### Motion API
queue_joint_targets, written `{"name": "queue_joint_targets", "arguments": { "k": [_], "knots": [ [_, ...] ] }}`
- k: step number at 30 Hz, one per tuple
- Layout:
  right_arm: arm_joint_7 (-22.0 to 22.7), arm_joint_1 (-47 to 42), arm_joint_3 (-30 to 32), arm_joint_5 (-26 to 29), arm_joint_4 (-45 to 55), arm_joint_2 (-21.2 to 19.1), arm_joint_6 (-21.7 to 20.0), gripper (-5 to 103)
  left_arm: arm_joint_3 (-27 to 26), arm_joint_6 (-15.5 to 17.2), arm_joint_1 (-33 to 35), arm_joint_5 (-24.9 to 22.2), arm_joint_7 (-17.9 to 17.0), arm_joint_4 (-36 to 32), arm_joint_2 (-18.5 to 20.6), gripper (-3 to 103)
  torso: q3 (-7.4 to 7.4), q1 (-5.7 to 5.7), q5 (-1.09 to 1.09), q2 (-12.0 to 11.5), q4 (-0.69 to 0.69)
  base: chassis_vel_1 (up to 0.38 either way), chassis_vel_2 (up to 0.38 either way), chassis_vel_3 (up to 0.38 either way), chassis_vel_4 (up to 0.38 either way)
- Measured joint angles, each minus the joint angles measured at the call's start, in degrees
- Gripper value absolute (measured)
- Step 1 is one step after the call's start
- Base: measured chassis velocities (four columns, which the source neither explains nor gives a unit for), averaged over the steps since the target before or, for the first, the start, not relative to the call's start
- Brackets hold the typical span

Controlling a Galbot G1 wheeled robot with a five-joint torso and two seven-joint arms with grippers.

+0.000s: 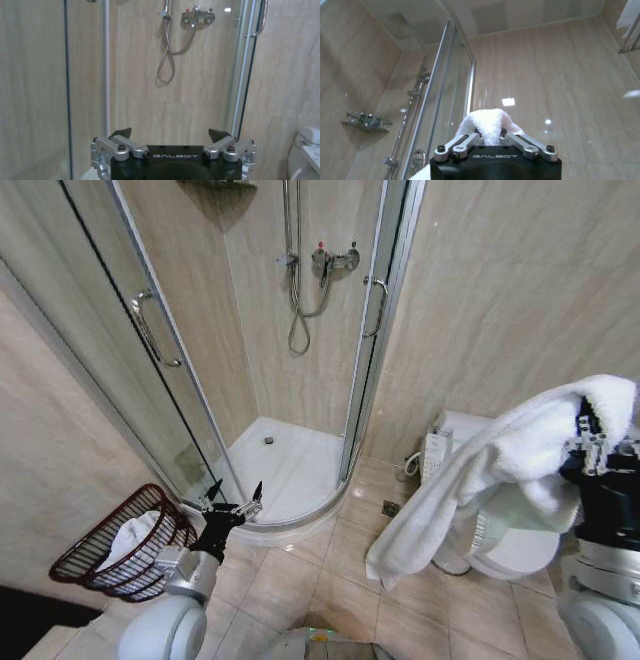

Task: Discard the used towel into the hamper.

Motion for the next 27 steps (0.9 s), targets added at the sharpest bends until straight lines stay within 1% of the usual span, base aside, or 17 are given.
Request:
{"name": "queue_joint_targets", "arguments": {
  "k": [7,10,12,15,17,24,26,27],
  "knots": [
    [-0.2,0.4,-0.4,-0.2,0.0,0.0,-0.2,10,0.0,0.0,0.0,0.0,0.0,0.0,0.0,100,0.85,0.71,0.0,1.6,0.0,0.0,0.0,0.0,0.0],
    [-0.3,0.3,-0.4,-0.2,0.0,0.1,-0.2,10,0.0,0.0,0.0,0.0,0.0,0.0,0.0,100,1.56,1.22,0.0,2.8,0.0,0.0,0.0,0.0,0.0],
    [-0.3,0.3,-0.4,-0.2,0.0,0.1,-0.2,10,0.0,0.0,0.0,0.0,0.0,0.0,0.0,100,1.66,1.29,0.0,2.9,0.0,0.0,0.0,0.0,0.0],
    [-0.3,0.4,-0.2,-0.1,0.0,-0.2,-0.2,10,0.0,0.0,0.0,0.0,0.0,0.0,0.0,100,2.32,1.75,-0.01,4.0,0.0,0.0,0.0,0.0,0.0],
    [-0.3,0.5,-0.2,-0.1,0.0,-0.2,-0.2,10,0.0,0.0,0.0,0.0,0.0,0.0,0.0,100,2.41,1.84,0.0,4.2,0.0,0.0,0.0,0.0,0.0],
    [-0.4,0.7,-0.5,-0.1,0.0,0.1,-0.3,10,0.0,0.0,0.0,0.0,0.0,0.0,0.0,100,3.62,2.82,0.0,6.4,0.0,0.0,0.0,0.0,0.0],
    [-0.4,0.7,-0.5,-0.1,0.0,0.1,-0.3,10,0.0,0.0,0.0,0.0,0.0,0.0,0.0,100,3.71,2.91,0.0,6.6,0.0,0.0,0.0,0.0,0.0],
    [-0.4,0.7,-0.5,-0.1,0.0,0.0,-0.3,10,0.0,0.0,0.0,0.0,0.0,0.0,0.0,100,4.03,3.18,0.0,7.2,0.0,0.0,0.0,0.0,0.0]
  ]
}}
